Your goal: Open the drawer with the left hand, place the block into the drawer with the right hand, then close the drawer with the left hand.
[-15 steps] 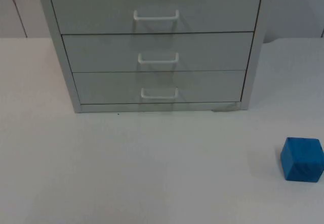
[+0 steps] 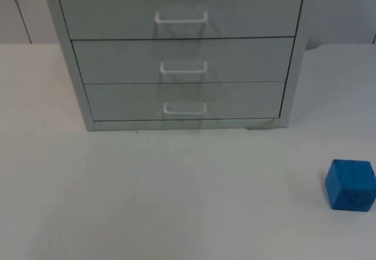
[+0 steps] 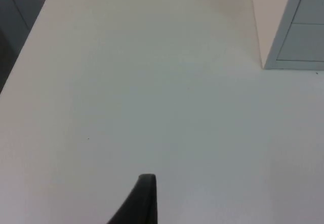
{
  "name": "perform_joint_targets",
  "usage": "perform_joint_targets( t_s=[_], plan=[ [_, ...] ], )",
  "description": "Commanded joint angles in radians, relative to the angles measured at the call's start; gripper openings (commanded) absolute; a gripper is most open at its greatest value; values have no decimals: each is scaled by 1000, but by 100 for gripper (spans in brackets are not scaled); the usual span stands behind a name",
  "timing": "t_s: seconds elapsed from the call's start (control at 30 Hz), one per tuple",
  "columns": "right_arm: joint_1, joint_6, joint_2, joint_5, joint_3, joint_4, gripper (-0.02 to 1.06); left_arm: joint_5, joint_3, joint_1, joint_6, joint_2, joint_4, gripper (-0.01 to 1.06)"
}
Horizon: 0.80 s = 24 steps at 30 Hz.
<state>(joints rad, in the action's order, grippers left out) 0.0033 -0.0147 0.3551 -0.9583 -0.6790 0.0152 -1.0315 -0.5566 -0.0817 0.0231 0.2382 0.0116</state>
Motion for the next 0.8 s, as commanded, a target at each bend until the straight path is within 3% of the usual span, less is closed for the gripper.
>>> perform_joint_targets(
  t_s=[0.0,0.27,0.6,0.77],
  plan=[
    [-5,0,53,42,-10,1,104,31,-8,-2,-2,47,14,105],
    [-5,0,289,101,-10,1,104,112,-8,-2,-4,219,41,105],
    [-5,0,390,125,-10,1,104,159,-8,-2,-23,271,67,105],
    [-5,0,409,137,-10,1,104,157,-10,-2,-111,313,126,105]
  ],
)
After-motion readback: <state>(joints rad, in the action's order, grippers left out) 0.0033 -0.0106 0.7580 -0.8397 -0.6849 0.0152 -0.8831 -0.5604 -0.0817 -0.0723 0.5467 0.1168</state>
